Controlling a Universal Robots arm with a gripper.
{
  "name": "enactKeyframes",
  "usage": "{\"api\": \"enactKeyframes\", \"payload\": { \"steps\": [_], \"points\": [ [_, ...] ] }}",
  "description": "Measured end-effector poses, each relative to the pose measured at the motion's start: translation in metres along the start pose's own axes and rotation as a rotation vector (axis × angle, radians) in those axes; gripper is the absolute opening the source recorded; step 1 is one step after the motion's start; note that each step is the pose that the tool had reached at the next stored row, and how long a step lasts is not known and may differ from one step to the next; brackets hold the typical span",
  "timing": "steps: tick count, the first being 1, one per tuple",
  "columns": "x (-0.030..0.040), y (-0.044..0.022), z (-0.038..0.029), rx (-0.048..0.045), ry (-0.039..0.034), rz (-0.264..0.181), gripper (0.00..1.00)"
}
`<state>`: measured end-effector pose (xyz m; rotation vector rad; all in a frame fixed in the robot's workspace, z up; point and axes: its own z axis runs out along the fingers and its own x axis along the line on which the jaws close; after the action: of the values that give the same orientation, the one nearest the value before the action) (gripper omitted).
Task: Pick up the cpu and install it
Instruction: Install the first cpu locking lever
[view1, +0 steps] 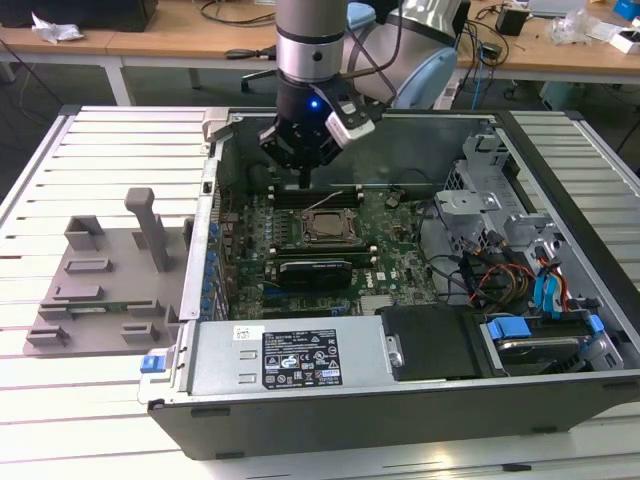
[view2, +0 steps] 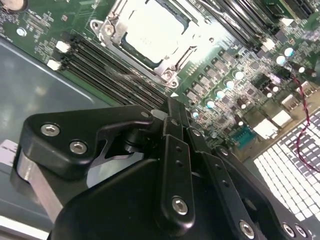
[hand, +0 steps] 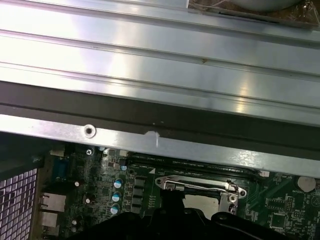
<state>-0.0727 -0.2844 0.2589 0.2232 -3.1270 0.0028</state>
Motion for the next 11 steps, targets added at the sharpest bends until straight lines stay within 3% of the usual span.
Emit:
{"api": "enactKeyframes", "payload": {
  "steps": [11],
  "points": [
    [-0.0157, -0.0023, 0.0024, -0.0003, 0.0023, 0.0, 0.11]
  ]
}}
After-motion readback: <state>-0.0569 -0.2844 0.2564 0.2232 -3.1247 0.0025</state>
